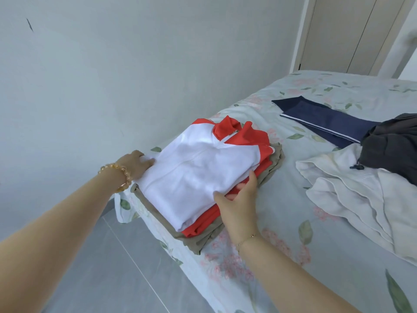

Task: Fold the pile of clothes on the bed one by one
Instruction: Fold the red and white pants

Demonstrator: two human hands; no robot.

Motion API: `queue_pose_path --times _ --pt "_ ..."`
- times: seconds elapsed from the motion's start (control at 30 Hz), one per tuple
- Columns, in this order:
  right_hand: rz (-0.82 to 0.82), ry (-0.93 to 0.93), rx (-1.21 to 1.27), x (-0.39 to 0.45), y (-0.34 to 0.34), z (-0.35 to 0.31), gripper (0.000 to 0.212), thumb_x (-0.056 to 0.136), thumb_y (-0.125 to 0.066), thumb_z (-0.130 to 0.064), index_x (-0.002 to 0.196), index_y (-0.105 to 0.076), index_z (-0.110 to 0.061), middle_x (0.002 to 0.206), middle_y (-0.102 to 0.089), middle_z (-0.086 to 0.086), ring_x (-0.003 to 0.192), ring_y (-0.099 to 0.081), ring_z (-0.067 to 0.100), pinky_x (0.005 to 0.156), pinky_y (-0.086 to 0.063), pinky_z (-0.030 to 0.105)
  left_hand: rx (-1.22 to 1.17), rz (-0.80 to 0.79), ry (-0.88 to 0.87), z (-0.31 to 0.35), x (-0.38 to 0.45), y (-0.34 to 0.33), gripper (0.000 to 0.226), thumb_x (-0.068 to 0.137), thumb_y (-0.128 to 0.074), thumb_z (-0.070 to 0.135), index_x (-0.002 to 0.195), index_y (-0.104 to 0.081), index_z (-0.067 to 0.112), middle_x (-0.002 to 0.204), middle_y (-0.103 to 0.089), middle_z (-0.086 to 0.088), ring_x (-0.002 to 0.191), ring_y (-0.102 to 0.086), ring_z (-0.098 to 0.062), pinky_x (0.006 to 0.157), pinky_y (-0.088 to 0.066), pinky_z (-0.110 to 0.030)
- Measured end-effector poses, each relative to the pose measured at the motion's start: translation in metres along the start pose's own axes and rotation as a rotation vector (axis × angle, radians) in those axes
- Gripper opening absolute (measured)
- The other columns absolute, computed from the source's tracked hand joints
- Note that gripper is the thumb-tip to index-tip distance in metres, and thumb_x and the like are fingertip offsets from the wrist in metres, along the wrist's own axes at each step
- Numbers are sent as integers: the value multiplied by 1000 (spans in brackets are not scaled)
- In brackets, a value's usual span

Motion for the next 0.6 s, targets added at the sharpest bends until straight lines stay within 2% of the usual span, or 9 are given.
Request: queue_pose_path --times 0.03,0.07,0.13,0.2,0.27,0.33,0.4,0.53,0.6 --pt "24 139 -180 -2 5 -13 90 83 -68 -16 153 -12 -26 149 -27 0 132 -35 14 107 -33 25 56 105 -43 8 -10 5 60 93 -43 55 143 -37 22 146 -40 -10 131 -39 -32 109 -30 -46" --pt "38 324 -400 -5 4 -28 81 88 -63 -23 153 -15 -24 155 -17 2 138 -24 16 111 -24 24 100 189 -123 20 -26 9 57 93 -41 56 144 -33 31 152 -33 -3 138 -31 -28 114 -22 -47" --pt "-52 603 -801 -10 -12 -45 61 96 -39 -42 153 -20 -27 162 -6 1 148 -7 22 117 -13 39 93 182 -317 49 -61 -1 54 92 -34 61 144 -28 45 157 -22 9 145 -18 -16 118 -9 -48" --pt "-255 550 -1054 0 -25 -28 60 97 -17 -54 154 -13 -35 163 3 -5 149 6 22 118 -2 49 159 59 -398 67 -90 -32 55 93 -23 62 146 -12 52 160 -9 11 148 -6 -11 118 3 -50" --pt "-421 371 -1141 12 -24 -2 60 98 -13 -61 153 2 -41 161 14 -11 147 18 17 118 4 52 314 88 -414 71 -101 -57 58 92 -6 62 146 10 51 161 9 10 148 8 -11 115 10 -54" --pt "-438 347 -1205 17 -21 8 64 96 -13 -65 152 8 -42 160 18 -13 146 22 16 118 9 52 393 161 -410 69 -103 -69 63 83 13 63 143 23 49 159 19 7 147 14 -12 114 11 -56" --pt "-431 369 -1280 17 -19 6 67 95 -13 -66 153 8 -38 161 16 -9 147 21 20 117 12 51 406 171 -404 68 -102 -72 66 79 19 62 143 26 47 158 22 6 147 15 -13 113 12 -56" --pt "-403 421 -1403 1 0 -16 70 96 -15 -65 154 4 -31 162 10 0 148 15 26 118 12 51 390 119 -370 72 -117 -61 58 94 -2 55 147 18 42 159 21 4 147 14 -15 115 10 -58" --pt "-355 475 -1413 -17 25 -32 69 96 -12 -62 155 3 -28 163 9 2 149 12 24 118 12 49 322 154 -387 83 -140 -54 59 96 -7 54 151 9 40 160 17 3 148 11 -15 115 9 -58"
Point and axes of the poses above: each hand's wrist, its own x-axis towards the middle knuckle, its own y-axis out of the back of the hand, z = x × y, the point moved 7 cm from there along x, towards the middle knuckle
